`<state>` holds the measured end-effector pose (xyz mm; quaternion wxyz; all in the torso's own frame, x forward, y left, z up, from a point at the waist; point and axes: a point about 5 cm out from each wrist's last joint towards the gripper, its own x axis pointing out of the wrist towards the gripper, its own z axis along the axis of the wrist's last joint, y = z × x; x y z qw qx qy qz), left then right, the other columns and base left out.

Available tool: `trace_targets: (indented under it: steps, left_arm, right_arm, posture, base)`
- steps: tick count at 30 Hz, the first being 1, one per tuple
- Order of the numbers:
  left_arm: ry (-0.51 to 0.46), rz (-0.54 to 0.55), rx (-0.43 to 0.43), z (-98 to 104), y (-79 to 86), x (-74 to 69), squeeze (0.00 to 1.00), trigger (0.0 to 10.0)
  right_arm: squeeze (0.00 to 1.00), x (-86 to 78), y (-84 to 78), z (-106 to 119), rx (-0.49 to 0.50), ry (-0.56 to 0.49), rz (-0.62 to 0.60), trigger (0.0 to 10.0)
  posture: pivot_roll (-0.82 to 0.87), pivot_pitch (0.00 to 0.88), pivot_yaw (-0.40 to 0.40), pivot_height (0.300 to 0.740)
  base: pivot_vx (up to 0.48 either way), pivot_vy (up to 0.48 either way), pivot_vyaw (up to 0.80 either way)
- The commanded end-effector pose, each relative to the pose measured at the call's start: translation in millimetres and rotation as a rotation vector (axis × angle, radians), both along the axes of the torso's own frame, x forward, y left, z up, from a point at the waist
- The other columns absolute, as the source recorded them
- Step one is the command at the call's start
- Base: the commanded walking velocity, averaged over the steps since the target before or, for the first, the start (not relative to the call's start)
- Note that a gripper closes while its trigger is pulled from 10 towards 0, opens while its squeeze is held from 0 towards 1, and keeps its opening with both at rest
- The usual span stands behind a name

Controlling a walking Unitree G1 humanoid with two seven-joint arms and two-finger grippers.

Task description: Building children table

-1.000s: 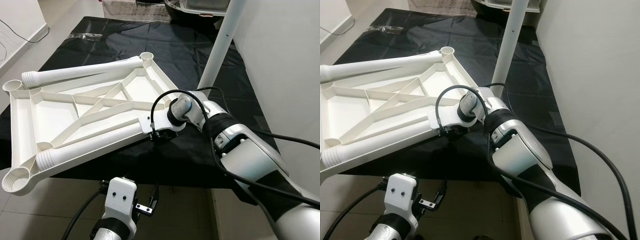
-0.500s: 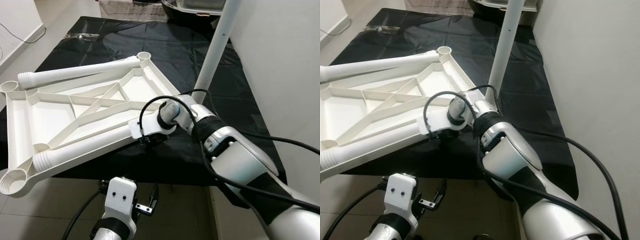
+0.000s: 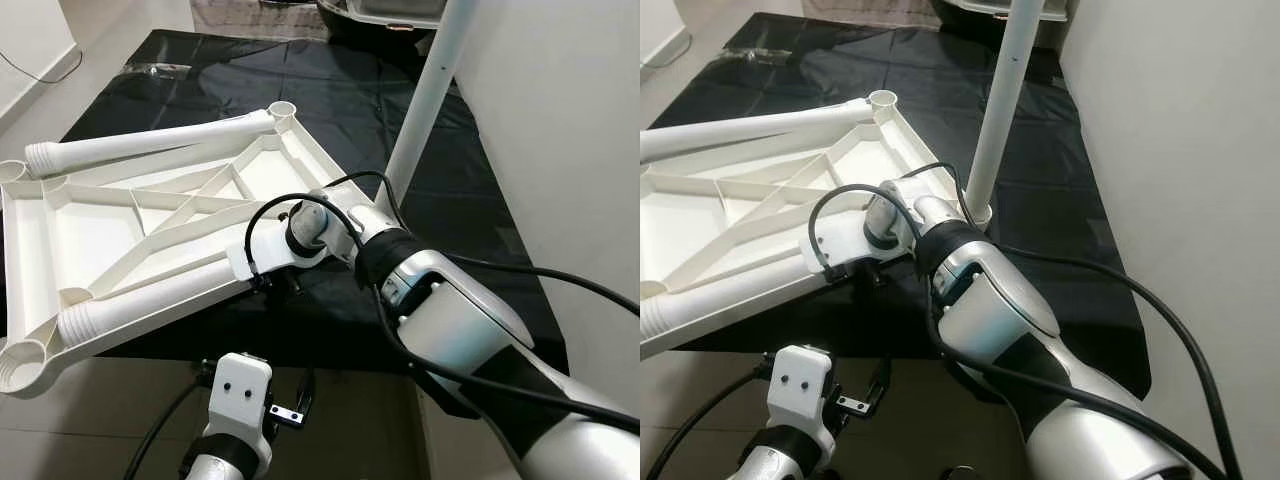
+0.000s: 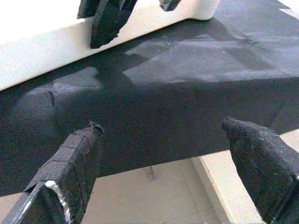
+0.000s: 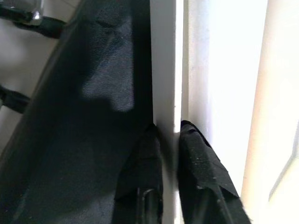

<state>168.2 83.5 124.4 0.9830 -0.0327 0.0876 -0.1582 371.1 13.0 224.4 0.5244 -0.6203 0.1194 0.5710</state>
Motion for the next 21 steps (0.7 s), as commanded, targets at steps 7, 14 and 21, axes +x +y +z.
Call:
trace_targets:
  steps: [7,14,21]
  left_arm:
    - [0.014,-0.051,-0.061,0,-23.9,-5.1,0.0,10.0]
    - [0.009,-0.056,-0.05,-1,-24.4,-4.3,0.0,10.0]
    - [0.006,-0.063,-0.037,-3,-23.6,-3.0,0.0,10.0]
  right_arm:
    - [0.0,0.0,-2.0,-8,0.064,0.077,-0.08,0.0]
    - [0.0,7.8,-10.3,-11,0.194,0.112,-0.286,0.0]
    - [0.0,13.4,-15.5,-6,0.379,0.186,-0.461,0.0]
  posture:
    - [0.02,0.169,-0.153,0.74]
    - [0.02,0.159,-0.147,0.74]
    - [0.02,0.152,-0.139,0.74]
  base:
    - [0.0,0.0,0.0]
    - [0.0,0.0,0.0]
    - [0.0,0.0,0.0]
